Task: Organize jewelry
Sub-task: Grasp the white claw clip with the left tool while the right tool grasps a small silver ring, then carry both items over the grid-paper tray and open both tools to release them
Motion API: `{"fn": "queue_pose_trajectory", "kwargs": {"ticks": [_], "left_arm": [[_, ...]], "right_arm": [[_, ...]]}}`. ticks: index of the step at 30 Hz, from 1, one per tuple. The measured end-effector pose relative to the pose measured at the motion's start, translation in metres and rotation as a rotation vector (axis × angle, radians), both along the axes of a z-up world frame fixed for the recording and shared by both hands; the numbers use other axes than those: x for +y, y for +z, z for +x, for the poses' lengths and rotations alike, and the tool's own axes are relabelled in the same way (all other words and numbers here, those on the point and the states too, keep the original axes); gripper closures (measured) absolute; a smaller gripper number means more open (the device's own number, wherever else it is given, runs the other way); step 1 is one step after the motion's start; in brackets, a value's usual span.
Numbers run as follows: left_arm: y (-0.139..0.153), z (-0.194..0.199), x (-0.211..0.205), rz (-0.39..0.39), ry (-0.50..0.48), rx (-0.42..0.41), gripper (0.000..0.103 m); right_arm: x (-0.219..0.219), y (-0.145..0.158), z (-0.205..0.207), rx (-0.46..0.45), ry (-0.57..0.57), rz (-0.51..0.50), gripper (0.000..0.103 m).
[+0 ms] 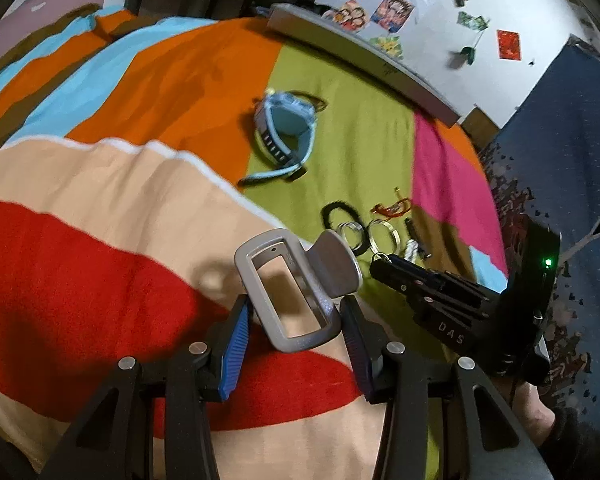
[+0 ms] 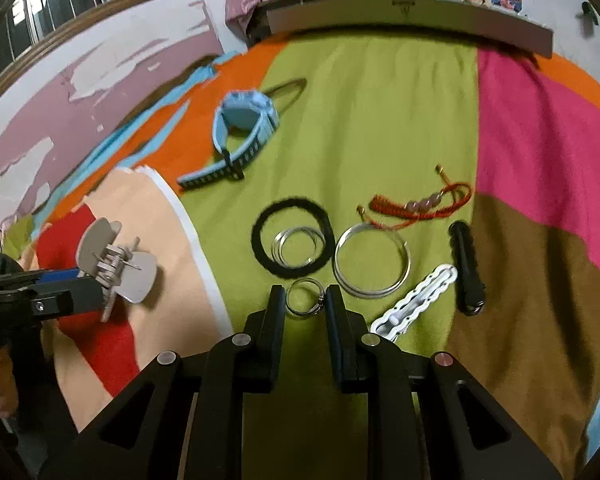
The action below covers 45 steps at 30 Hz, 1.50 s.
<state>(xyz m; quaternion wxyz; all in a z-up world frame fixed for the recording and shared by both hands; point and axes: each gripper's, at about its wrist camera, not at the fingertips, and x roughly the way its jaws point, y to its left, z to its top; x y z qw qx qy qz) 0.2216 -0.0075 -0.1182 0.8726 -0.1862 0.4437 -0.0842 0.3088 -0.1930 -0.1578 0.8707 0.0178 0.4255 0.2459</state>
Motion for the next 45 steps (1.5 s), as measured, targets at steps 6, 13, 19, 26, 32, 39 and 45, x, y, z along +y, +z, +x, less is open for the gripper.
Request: {"fn": "queue_pose_trajectory", "kwargs": {"ticks": [6,13,19,26,32,39,45], "left_arm": [[0.036,0.034,-0.002,-0.035,-0.016,-0.103,0.06],[0.12,0.14,-0.013,0.001,-0.055,-0.343,0.06],[0.143,0.247,-0.026,-0.004,-0.093,-0.375,0.06],[0.103,0.328,-0.026,-0.005,-0.092,-0.22,0.06],[0.085,0.344,-0.02,0.006,-0.074,-0.145,0.045],[0.098,0.3,-0.011,0.02,-0.002,-0.24,0.019],[0.133,0.223,-0.003,0.094,0.062,-0.404,0.0]], "right_arm": [[-0.022,0.056,0.009,-0.117,-0.046,0.064,0.085],[-0.053,0.136,0.09,-0.287,-0.139,0.059,0.085],[-0.058,0.168,0.187,-0.33,-0.223,0.047,0.085],[-0.039,0.134,0.261,-0.22,-0.25,0.016,0.085],[-0.029,0.11,0.274,-0.168,-0.263,0.014,0.084],[-0.038,0.125,0.241,-0.24,-0.304,0.028,0.054],[-0.057,0.164,0.17,-0.384,-0.344,0.053,0.037]]}}
